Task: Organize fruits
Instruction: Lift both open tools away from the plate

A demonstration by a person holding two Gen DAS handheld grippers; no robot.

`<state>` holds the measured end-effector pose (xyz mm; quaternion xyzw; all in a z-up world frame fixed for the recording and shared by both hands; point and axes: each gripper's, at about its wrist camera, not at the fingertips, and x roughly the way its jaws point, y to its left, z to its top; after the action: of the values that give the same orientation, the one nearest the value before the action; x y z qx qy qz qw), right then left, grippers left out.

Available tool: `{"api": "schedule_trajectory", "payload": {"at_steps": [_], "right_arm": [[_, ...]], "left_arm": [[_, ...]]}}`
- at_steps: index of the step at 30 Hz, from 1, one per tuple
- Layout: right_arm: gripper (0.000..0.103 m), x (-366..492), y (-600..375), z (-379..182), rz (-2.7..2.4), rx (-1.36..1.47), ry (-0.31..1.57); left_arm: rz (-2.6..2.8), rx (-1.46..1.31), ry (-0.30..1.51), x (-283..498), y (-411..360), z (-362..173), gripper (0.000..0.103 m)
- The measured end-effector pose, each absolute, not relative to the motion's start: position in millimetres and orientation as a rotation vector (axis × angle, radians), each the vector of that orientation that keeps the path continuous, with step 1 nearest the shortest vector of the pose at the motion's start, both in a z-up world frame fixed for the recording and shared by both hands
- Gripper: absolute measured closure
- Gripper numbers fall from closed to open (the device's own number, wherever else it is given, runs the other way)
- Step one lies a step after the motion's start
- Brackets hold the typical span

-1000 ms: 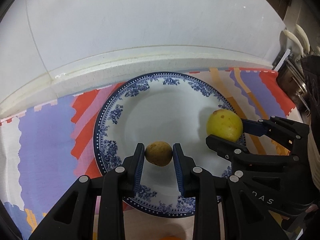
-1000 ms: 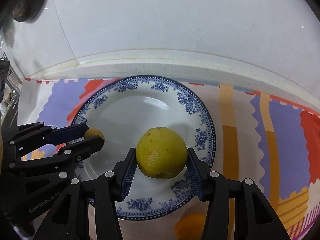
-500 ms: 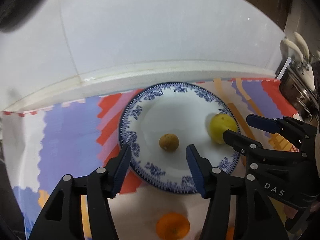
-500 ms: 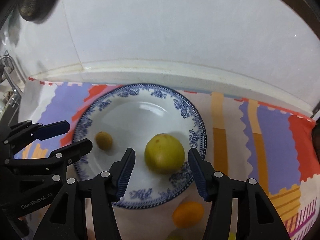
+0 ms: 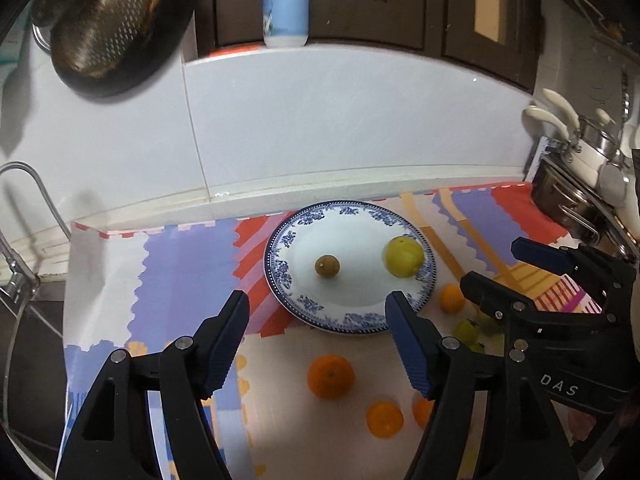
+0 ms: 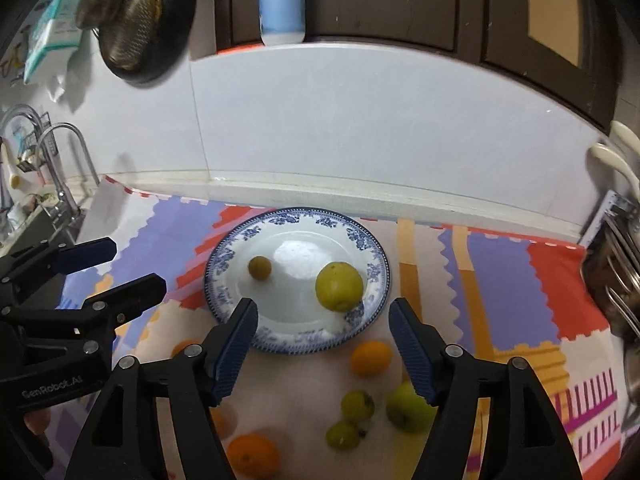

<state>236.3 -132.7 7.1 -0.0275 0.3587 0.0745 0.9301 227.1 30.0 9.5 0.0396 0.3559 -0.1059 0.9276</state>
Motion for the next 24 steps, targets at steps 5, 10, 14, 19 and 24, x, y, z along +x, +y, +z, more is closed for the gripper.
{"api": "schedule_trajectory", "payload": {"at_steps": [5,10,14,19,24], "right_arm": [[0.033,205.5,-132.0,18.2,0.147,-0.045,0.711],[0.03,180.2,-132.6,23.7,0.112,-0.04,0.681],[0.03,162.5,-130.8,23.7,0.079,-0.068,0.656],[0.03,143.8,-125.4,18.1,0.07,-0.098,0.663],[0.03,131.7,-122.6,7.1,0.068,-0.1,0.702]], "left_arm": [[-0.232,0.086,0.697,199.7,29.8,19.5,0.029],[-0.247,0.114,0.679,179.5,31.0,20.5,0.028],[-0.251,0.148,0.65,163.9,32.5,19.4,0.028],[-0.256,0.192,0.637,149.8,33.1,15.0,0.028],[-0.272,0.23,0.655,139.3,35.8,1.1,0.028]]}}
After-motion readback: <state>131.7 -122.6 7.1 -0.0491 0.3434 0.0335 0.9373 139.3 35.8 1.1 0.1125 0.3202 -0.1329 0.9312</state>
